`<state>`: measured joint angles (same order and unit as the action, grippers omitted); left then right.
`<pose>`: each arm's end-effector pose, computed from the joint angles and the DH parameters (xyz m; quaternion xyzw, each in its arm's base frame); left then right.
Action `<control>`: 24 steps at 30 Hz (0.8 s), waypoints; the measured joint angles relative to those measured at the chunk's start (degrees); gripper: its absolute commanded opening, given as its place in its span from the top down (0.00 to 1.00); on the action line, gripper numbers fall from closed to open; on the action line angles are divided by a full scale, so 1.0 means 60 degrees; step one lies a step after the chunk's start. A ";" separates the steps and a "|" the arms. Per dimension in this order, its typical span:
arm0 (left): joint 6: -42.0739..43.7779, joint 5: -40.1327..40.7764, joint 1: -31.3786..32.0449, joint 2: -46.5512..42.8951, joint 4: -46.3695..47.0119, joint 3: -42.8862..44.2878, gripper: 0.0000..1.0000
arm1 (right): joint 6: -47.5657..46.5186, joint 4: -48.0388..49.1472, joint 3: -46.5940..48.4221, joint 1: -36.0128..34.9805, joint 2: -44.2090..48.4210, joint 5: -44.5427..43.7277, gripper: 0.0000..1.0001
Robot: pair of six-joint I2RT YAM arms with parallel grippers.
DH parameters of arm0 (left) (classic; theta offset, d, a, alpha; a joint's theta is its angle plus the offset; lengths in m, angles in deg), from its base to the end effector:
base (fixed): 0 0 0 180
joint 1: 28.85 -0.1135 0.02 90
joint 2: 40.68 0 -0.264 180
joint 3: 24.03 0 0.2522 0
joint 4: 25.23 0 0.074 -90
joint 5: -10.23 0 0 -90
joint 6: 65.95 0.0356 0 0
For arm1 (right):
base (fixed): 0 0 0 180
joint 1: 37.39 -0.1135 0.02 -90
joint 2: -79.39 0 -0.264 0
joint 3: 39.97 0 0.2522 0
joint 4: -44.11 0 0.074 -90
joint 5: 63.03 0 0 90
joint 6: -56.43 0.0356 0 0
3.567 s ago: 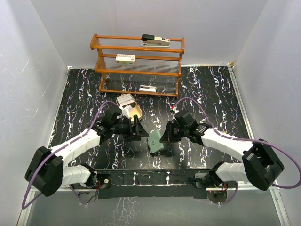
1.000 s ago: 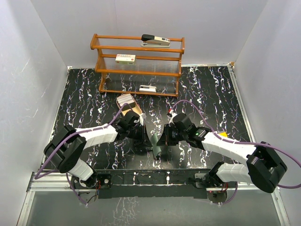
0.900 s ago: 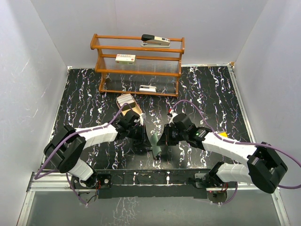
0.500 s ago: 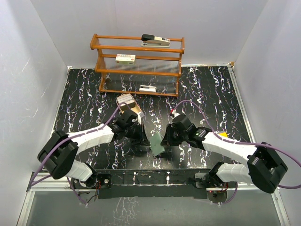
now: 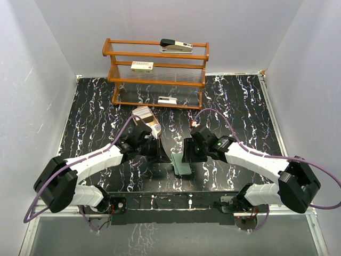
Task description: Put the credit cards into the card holder
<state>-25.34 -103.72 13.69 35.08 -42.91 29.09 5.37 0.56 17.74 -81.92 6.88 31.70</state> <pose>0.1885 -0.1926 0.2034 0.0340 0.8914 -0.4263 0.1503 0.1704 0.1718 0.2077 -0.0581 0.9596 0.2110 0.1769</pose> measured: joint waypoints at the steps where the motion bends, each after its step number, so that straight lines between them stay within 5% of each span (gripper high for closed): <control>1: -0.0033 0.0000 0.0000 -0.0113 0.0018 -0.0011 1.00 | -0.0015 -0.0044 0.0040 -0.0025 0.0000 -0.0004 0.49; 17: -0.0211 -0.0007 0.0000 -0.0503 0.0080 0.0047 1.00 | -0.0091 0.0259 0.0302 -0.0754 -0.0729 0.0084 0.43; 24: -0.0353 -0.0007 0.0000 -0.0554 0.0146 0.0044 1.00 | -0.0200 0.0386 0.0302 -0.0772 -0.0747 -0.0109 0.57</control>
<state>-27.46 -103.76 13.69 31.76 -42.04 29.35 4.17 2.88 19.55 -86.55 2.40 31.04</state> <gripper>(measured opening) 0.009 0.495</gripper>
